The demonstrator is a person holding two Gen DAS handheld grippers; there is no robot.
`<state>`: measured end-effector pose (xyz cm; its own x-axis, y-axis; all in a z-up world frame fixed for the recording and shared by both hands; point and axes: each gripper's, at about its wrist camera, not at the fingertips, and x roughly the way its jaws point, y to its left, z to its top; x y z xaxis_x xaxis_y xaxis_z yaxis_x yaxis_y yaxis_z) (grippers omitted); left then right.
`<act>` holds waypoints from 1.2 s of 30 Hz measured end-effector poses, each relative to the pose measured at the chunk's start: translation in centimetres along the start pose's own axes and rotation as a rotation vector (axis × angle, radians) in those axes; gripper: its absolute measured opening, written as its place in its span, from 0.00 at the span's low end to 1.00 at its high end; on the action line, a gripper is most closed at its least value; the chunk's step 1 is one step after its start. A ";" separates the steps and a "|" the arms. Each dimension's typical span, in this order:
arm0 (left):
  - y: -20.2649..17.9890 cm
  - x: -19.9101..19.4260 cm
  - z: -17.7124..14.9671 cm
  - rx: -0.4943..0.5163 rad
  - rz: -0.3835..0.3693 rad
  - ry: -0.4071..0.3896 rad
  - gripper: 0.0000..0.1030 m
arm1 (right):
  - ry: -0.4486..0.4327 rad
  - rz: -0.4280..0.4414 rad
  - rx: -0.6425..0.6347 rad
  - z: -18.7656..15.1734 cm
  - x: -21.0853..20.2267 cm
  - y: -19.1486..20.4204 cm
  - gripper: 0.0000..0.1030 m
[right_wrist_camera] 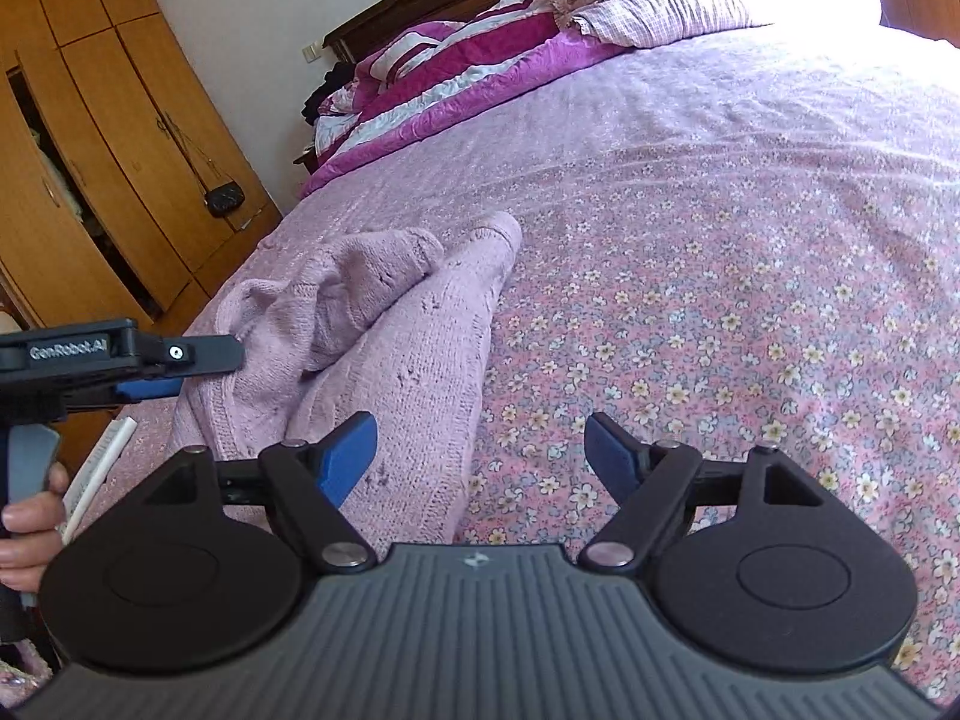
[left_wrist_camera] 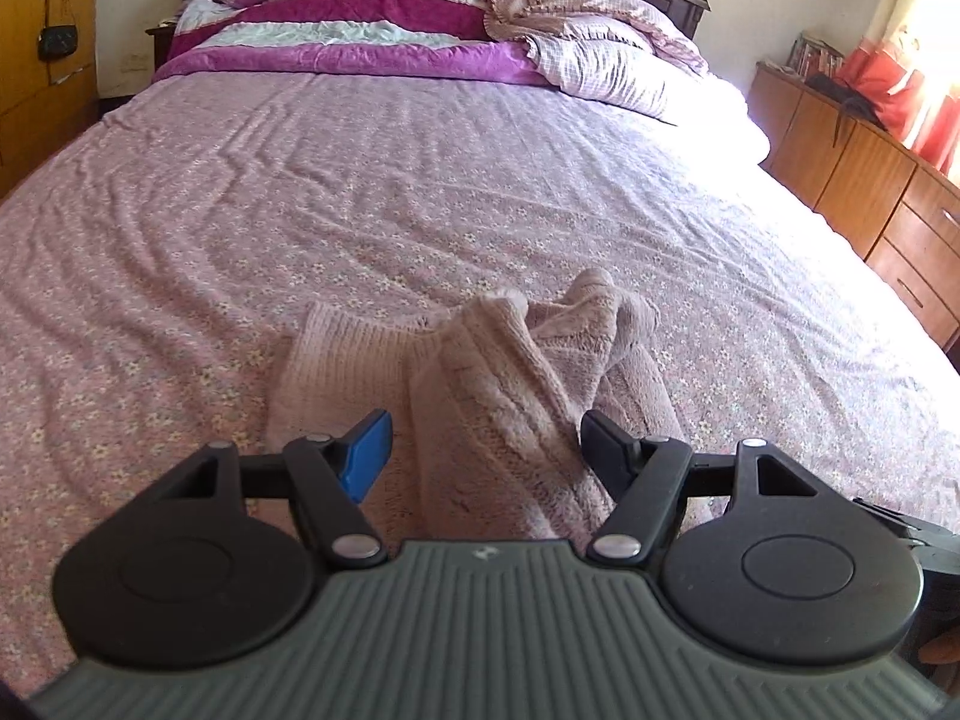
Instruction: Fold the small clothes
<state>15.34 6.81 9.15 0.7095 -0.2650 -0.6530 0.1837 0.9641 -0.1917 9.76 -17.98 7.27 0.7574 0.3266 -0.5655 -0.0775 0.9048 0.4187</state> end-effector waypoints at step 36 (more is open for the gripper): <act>-1.0 2.1 0.8 0.183 0.132 -0.161 0.23 | 0.008 0.160 0.050 -0.2 2.1 0.4 0.80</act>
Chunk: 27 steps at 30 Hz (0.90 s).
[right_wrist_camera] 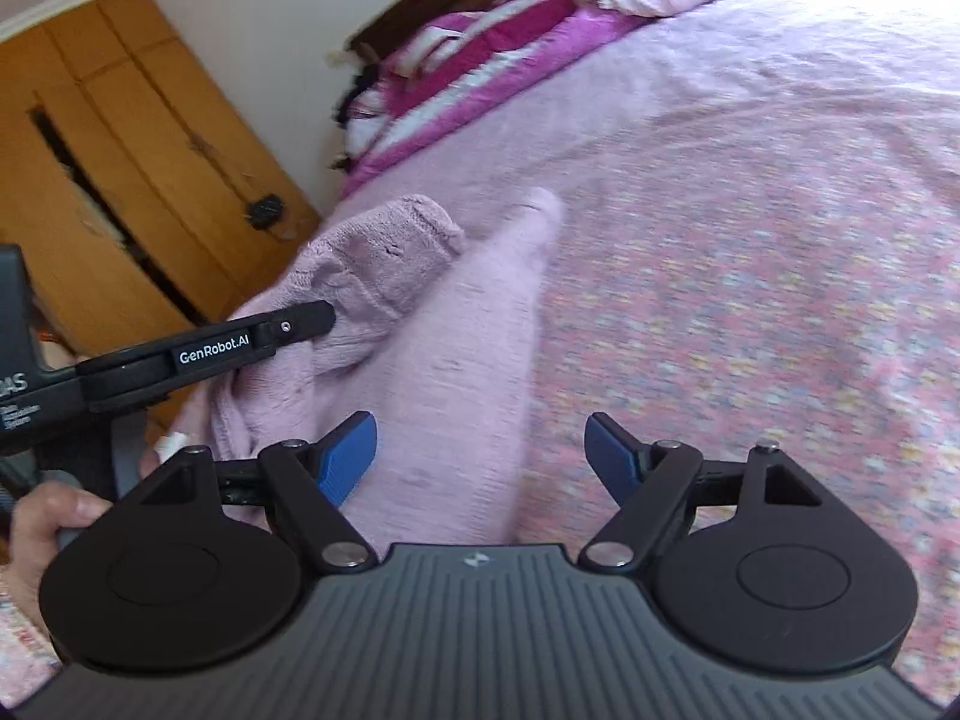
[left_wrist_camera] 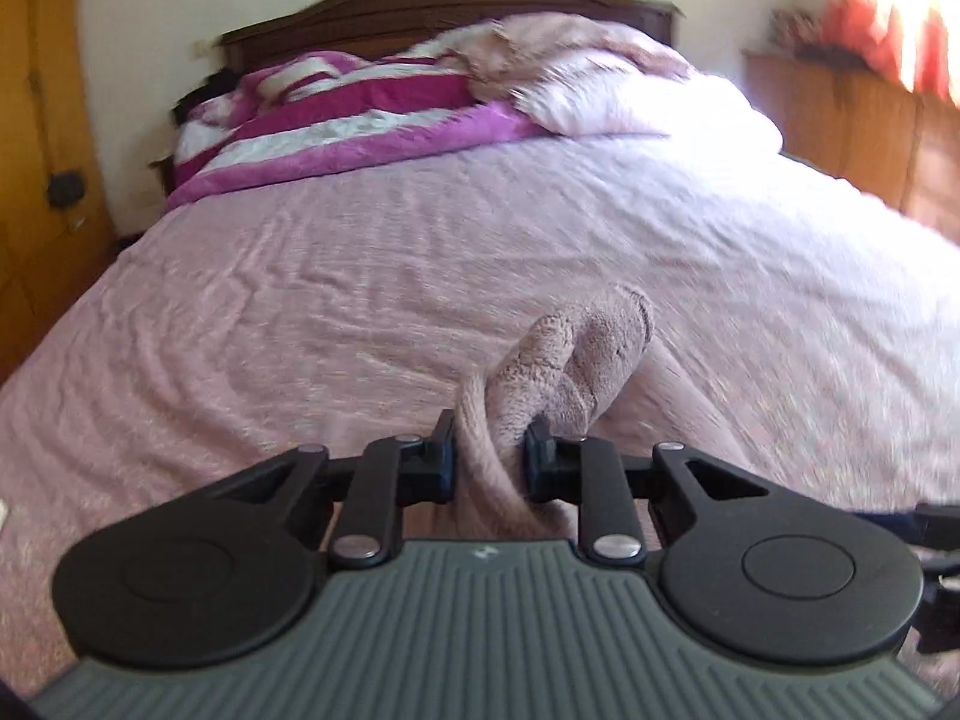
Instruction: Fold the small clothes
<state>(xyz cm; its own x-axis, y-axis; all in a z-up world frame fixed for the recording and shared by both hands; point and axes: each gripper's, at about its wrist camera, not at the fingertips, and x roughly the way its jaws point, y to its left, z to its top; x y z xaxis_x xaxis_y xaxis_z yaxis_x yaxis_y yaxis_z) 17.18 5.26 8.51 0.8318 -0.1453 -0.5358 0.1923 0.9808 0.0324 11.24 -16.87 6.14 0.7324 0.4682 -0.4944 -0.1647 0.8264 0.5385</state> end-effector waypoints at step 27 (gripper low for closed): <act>7.0 -1.8 -5.1 -0.258 -0.016 0.259 0.66 | 0.030 -0.030 -0.114 -0.6 2.0 3.6 0.86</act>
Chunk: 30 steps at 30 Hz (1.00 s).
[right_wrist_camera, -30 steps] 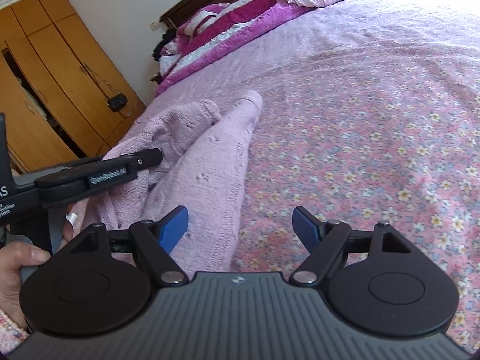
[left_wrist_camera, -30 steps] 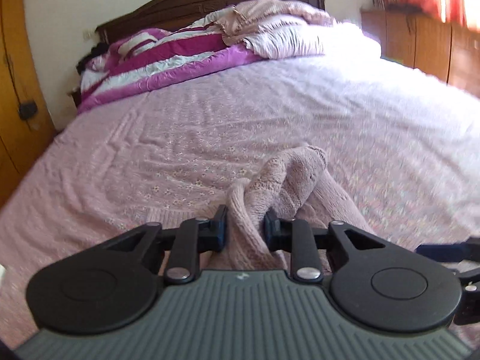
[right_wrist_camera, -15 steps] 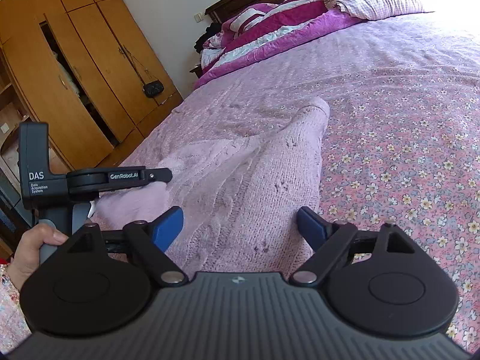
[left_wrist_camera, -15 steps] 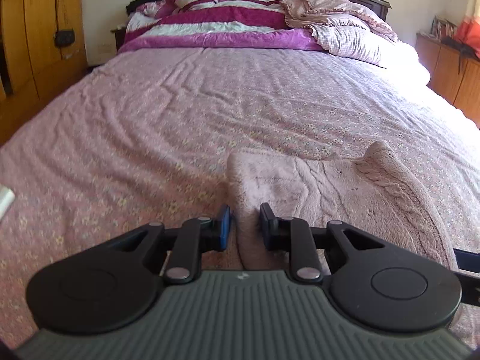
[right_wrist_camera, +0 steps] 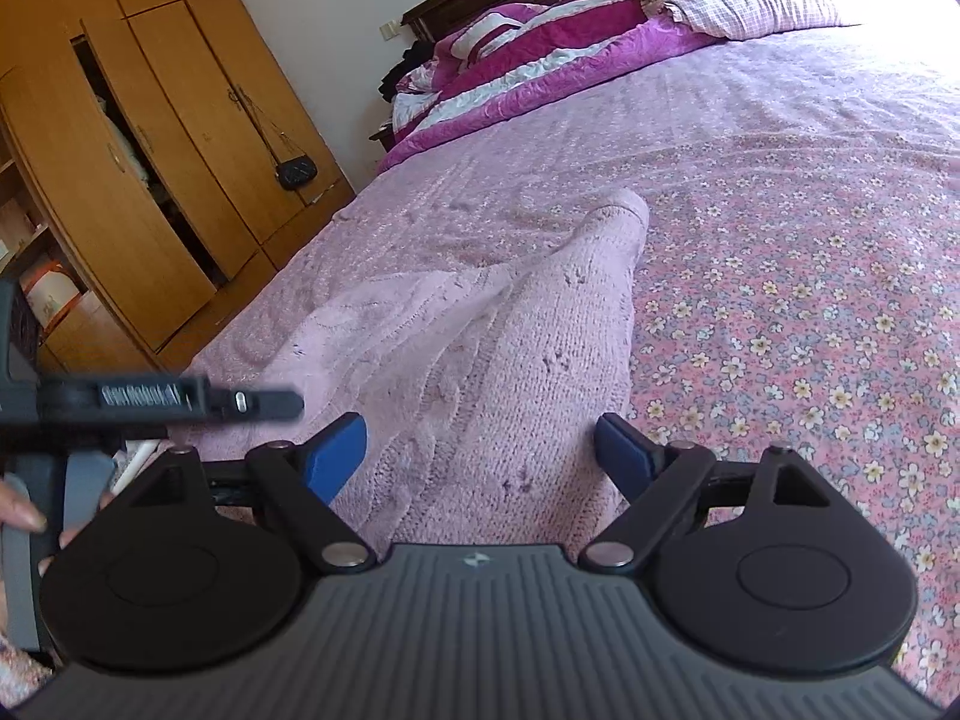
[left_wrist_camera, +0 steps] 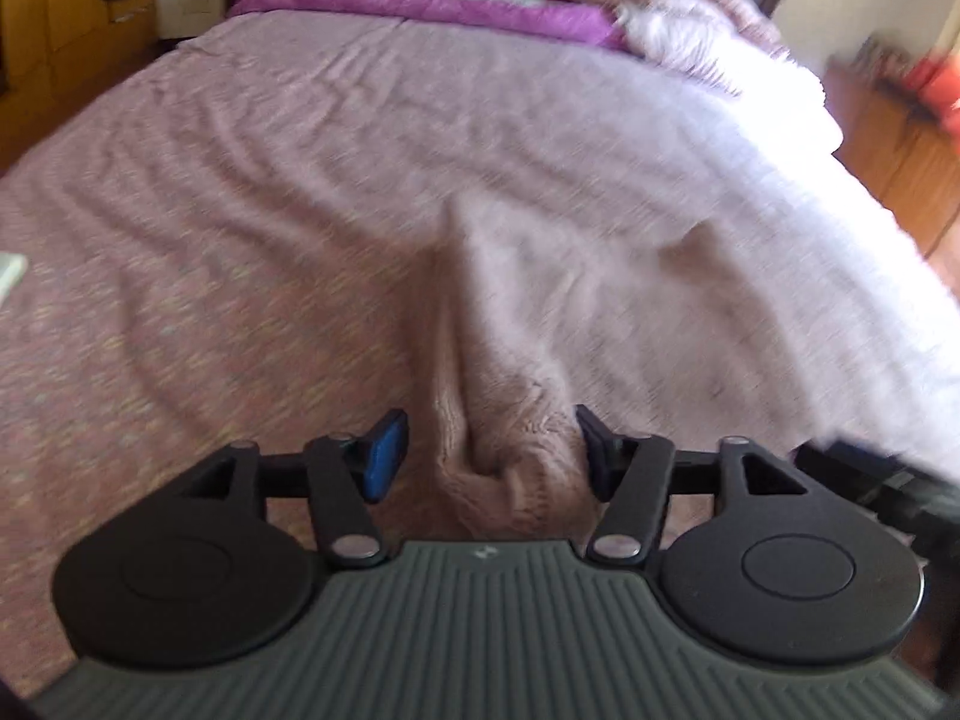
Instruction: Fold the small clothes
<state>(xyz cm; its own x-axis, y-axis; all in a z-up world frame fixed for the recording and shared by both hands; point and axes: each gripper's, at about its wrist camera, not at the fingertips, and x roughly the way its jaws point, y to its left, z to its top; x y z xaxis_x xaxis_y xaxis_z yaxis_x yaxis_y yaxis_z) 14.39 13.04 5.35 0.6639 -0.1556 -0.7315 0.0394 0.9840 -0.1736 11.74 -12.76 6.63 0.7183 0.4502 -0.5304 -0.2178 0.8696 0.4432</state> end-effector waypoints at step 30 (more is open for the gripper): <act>4.0 2.4 -0.1 -0.172 -0.158 0.024 0.77 | 0.095 -0.052 0.225 0.9 3.8 -2.1 0.99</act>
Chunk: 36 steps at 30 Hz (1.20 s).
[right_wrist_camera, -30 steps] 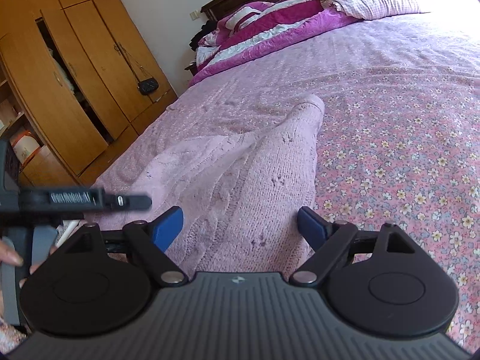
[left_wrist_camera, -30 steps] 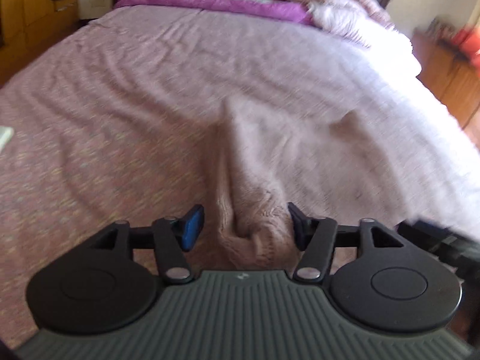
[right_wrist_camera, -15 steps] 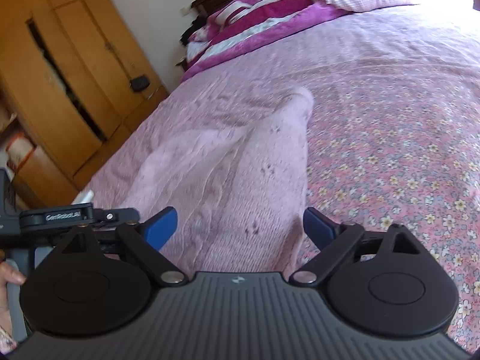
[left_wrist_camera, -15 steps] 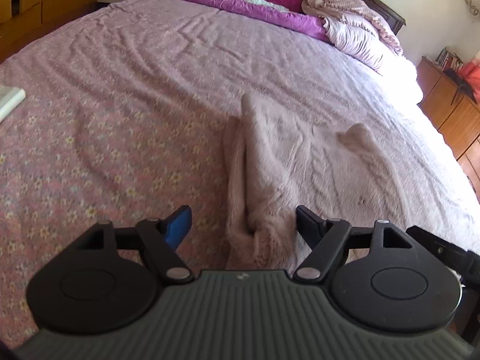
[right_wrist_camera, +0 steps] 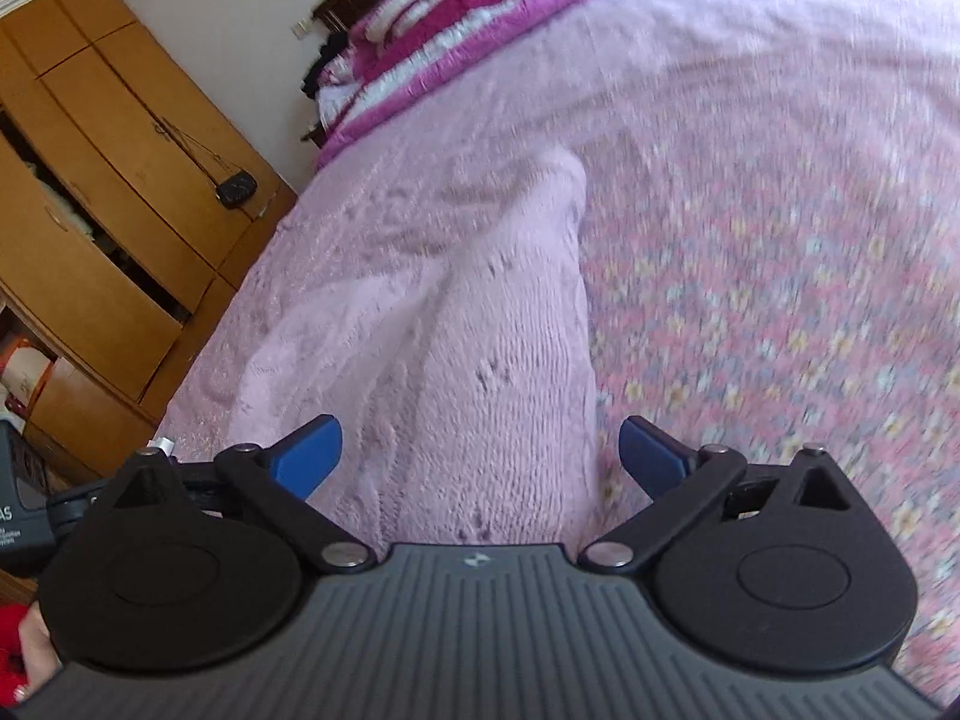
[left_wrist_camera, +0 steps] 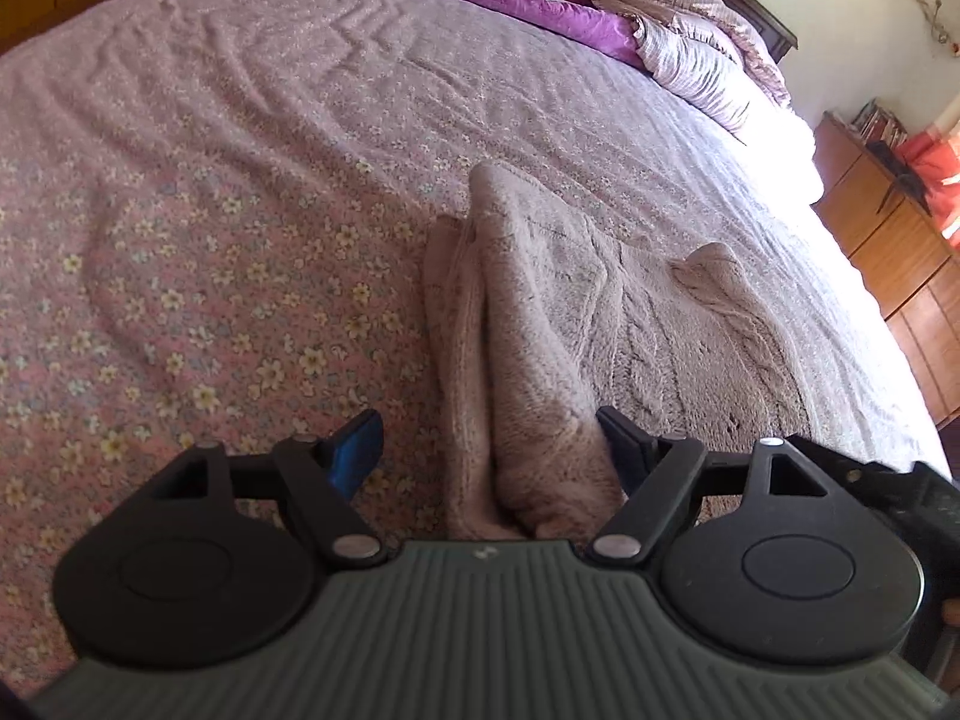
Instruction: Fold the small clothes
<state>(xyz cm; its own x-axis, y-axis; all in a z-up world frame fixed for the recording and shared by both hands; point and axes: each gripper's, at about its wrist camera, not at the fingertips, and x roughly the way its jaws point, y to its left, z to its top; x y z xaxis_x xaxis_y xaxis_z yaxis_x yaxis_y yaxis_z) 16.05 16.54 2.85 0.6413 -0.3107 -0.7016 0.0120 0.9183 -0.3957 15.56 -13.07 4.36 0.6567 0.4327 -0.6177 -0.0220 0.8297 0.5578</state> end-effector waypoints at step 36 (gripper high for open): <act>-0.2 0.1 0.3 -0.142 -0.238 -0.009 0.38 | -0.007 0.181 0.132 2.5 1.3 -0.4 0.51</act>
<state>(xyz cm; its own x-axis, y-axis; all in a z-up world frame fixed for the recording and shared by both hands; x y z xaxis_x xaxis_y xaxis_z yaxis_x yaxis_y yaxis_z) 16.39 16.41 3.01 0.6400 -0.5112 -0.5737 0.0561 0.7757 -0.6286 18.33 -13.67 4.73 0.6563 0.5672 -0.4976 -0.0408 0.6852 0.7272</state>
